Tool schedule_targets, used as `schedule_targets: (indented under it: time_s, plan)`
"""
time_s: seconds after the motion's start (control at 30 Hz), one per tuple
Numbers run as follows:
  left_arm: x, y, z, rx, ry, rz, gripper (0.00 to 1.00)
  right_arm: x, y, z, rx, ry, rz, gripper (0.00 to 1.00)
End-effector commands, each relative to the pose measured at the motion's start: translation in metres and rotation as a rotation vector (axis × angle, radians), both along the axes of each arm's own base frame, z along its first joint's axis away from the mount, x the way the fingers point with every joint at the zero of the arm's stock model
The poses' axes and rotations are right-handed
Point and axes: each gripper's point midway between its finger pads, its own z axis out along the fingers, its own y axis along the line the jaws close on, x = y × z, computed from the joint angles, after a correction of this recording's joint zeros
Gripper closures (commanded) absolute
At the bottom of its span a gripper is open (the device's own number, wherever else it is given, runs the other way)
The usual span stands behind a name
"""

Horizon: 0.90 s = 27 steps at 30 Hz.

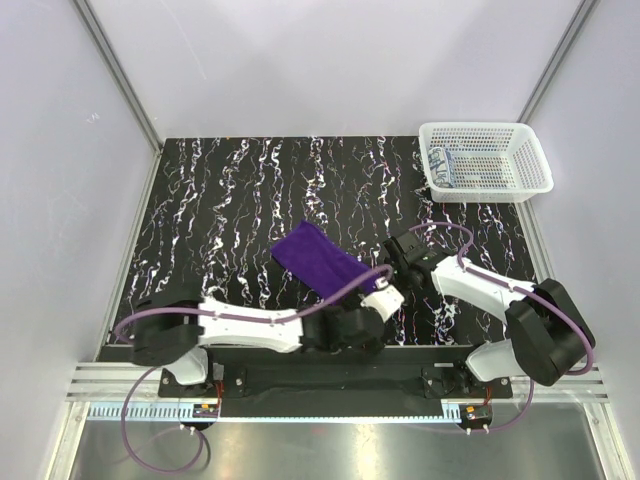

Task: Roll the towels
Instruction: Roll the towel

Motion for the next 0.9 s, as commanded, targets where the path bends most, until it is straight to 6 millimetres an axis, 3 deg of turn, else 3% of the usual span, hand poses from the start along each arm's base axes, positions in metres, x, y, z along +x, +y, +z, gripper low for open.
schedule_targets:
  time_s: [0.0,0.3,0.4,0.53,0.57,0.67,0.87]
  plan:
    - [0.016,0.006,-0.012,0.164,-0.149,0.035,0.05,-0.002,0.005,0.006,0.006,-0.002,0.033,0.80]
    - [0.023,-0.008,-0.034,0.220,-0.163,0.064,0.14,-0.005,0.004,0.006,0.012,0.008,0.042,0.80]
    - [0.024,-0.009,-0.042,0.243,-0.167,0.066,0.26,-0.009,0.004,0.006,0.016,0.014,0.048,0.81]
    - [0.025,-0.015,-0.047,0.245,-0.154,0.054,0.55,-0.013,0.003,0.005,0.022,0.022,0.049,0.81]
    - [0.027,-0.015,-0.050,0.250,-0.153,0.058,0.67,-0.013,0.003,0.005,0.023,0.023,0.049,0.81]
    - [0.029,-0.015,-0.051,0.251,-0.144,0.061,0.82,-0.016,0.002,0.006,0.027,0.026,0.048,0.81]
    - [0.028,-0.014,-0.046,0.223,-0.113,0.053,0.95,-0.015,0.002,0.011,0.031,0.015,0.041,0.79]
